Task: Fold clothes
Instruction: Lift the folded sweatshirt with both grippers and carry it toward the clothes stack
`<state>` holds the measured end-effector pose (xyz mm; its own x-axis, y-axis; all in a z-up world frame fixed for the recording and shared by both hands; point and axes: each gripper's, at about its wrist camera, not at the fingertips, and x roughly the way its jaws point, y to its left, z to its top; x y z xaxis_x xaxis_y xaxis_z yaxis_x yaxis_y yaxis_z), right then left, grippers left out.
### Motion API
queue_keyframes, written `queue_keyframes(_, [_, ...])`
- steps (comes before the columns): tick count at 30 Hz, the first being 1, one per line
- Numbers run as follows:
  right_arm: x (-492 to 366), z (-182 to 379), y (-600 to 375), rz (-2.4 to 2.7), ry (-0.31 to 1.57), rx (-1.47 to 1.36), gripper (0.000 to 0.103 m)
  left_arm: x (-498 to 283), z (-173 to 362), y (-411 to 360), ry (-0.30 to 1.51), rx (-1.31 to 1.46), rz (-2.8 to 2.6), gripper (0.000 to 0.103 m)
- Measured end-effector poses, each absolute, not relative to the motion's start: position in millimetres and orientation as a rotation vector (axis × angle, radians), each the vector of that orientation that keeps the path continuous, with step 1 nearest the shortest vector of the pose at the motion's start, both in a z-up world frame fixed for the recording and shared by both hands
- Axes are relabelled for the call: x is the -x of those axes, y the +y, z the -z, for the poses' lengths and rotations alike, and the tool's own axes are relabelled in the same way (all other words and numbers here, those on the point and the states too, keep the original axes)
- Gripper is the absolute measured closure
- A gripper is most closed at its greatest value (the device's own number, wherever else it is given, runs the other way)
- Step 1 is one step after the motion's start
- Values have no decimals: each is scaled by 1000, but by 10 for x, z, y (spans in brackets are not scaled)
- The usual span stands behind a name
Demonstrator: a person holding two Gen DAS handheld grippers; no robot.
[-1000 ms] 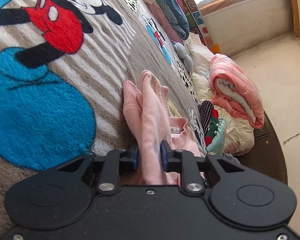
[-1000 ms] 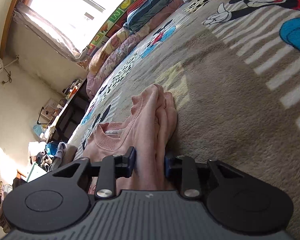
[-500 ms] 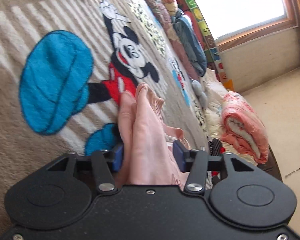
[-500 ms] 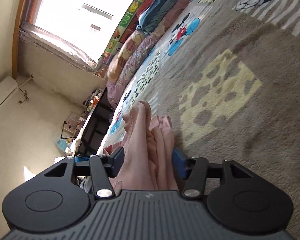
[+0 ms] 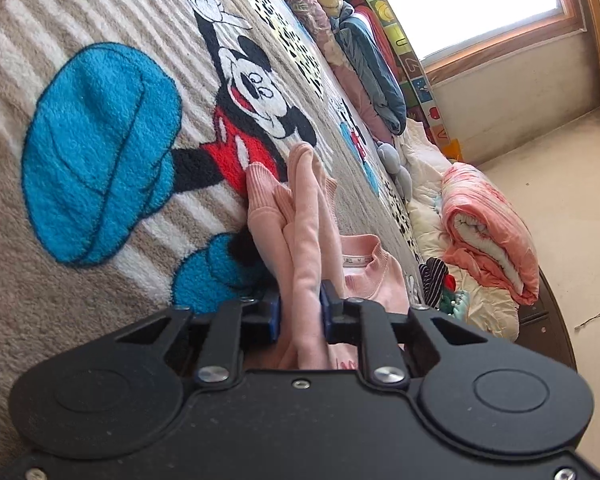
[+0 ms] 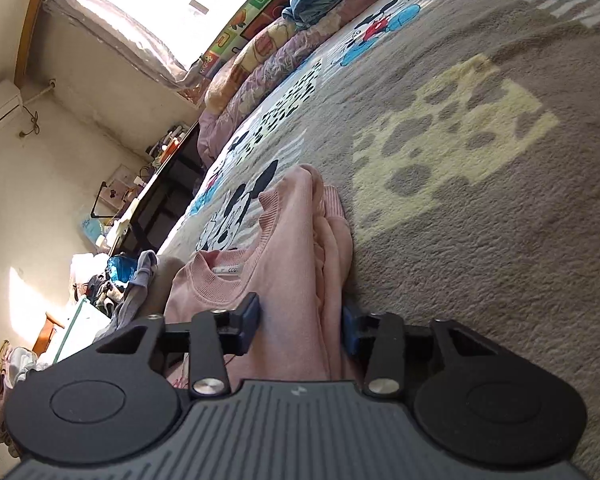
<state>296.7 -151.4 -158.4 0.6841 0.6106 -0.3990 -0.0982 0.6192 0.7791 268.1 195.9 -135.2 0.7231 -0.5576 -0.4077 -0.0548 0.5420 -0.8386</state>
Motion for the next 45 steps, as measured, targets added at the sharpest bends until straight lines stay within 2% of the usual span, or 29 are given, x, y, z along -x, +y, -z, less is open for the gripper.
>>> queue_keyframes(3, [-2966,1517,-1530,-478,669,-861,80,-2729,1290,2066,690,1014,366,89])
queue_keyframes(11, [-3465,1061,-1228,-633,586,-897,81,-2806,1012,2637,490,1123,377,89])
queue_keyframes(23, [-4696,463,260,-983,553,-816,81,-2677,381,3755,70,969,167,90])
queue_keyframes(30, [-5287,324,1077,-1165,557,-773,81,-2682,339,4108,-57,919,9,90])
queue_keyframes(33, [-5430,366,1359,-1232,550,-792,81,-2713,464,4208,-31,966,-148,89])
queue_keyframes(34, [-5489,433,1454,-1207,566,-808,80,-2768,555,4222,31,965,-237,88])
queue_keyframes(35, [-5565,562,1571,-1113,625,-805,74,-2828,661,4217,110,941,-319,88])
queue_keyframes(36, [-5609,675,1670,-1036,669,-790,49,-2870,765,4223,159,938,-369,88])
queue_keyframes(38, [-5534,808,1780,-973,689,-709,49,-2891,914,4247,177,976,-388,86])
queue_keyframes(41, [-5418,990,1927,-887,710,-593,49,-2822,848,4217,155,977,-394,83])
queue_keyframes(45, [-5230,845,1825,-825,604,-504,49,-2852,759,4045,153,845,-484,83])
